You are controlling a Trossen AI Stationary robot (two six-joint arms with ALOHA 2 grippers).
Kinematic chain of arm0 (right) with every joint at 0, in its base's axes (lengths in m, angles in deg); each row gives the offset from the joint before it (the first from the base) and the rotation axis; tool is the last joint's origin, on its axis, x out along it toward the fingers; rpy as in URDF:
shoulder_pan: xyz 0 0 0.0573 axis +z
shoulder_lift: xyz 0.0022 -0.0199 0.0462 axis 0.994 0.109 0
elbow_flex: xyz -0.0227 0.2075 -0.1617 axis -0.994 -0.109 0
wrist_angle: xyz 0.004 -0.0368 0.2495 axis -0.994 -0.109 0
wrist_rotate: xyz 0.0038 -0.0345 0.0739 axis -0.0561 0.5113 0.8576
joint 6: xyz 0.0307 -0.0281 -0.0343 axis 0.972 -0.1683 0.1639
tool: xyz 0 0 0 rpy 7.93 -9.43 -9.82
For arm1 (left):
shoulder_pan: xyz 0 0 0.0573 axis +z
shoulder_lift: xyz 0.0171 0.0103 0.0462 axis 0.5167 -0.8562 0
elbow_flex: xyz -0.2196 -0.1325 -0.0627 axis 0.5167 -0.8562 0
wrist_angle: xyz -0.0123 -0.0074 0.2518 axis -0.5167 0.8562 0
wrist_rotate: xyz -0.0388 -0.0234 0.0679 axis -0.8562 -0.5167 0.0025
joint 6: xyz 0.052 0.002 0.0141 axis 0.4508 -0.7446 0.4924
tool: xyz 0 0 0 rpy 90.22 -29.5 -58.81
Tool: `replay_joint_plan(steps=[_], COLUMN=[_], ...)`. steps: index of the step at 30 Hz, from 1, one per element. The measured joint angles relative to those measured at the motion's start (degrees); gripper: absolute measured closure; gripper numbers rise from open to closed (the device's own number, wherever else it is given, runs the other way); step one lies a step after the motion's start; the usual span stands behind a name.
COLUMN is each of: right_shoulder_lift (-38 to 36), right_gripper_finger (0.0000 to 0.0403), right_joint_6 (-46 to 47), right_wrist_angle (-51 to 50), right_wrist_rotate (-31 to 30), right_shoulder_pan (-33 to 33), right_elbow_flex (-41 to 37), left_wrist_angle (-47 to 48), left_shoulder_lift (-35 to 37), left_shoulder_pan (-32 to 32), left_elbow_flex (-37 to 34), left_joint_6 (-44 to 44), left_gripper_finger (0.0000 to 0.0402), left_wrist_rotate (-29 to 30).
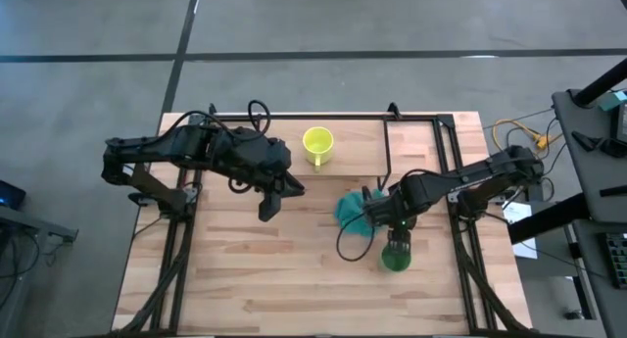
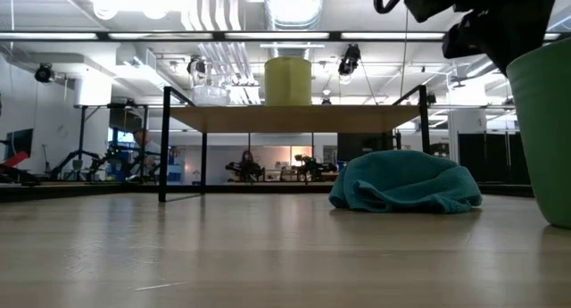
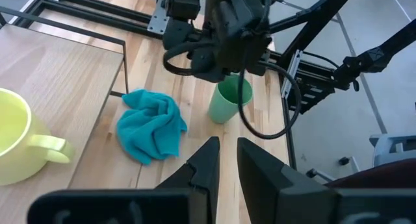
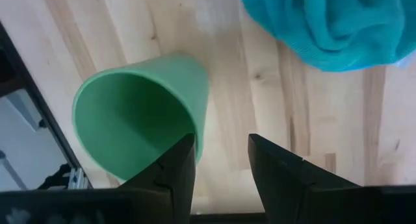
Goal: Stack small to large cups/mugs on shelf
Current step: Put the green cup on the shelf
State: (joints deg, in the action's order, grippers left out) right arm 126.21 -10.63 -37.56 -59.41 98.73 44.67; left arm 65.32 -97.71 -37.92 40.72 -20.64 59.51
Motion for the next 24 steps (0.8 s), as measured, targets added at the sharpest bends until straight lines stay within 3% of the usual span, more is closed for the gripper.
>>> replay_joint_plan(steps=[9, 24], right_shoulder_lift=[1.5, 4.4], right_gripper_finger=[0.0266, 0.0266], right_joint_6=[1.9, 0.6], right_wrist_angle=[0.3, 4.5], right_wrist_rotate=[0.0, -2.6], right_shoulder_pan=[3.3, 3.5], right_elbow_flex=[0.0, 0.0], left_wrist_angle=[0.0, -0.1], left_shoulder_lift=[0.0, 0.0], left_shoulder_pan=[0.0, 0.0], left_elbow_flex=[0.0, 0.0], left_joint_6=[-0.1, -0.3], left_gripper_finger=[0.0362, 0.0362], left_wrist_rotate=[0.0, -0.2])
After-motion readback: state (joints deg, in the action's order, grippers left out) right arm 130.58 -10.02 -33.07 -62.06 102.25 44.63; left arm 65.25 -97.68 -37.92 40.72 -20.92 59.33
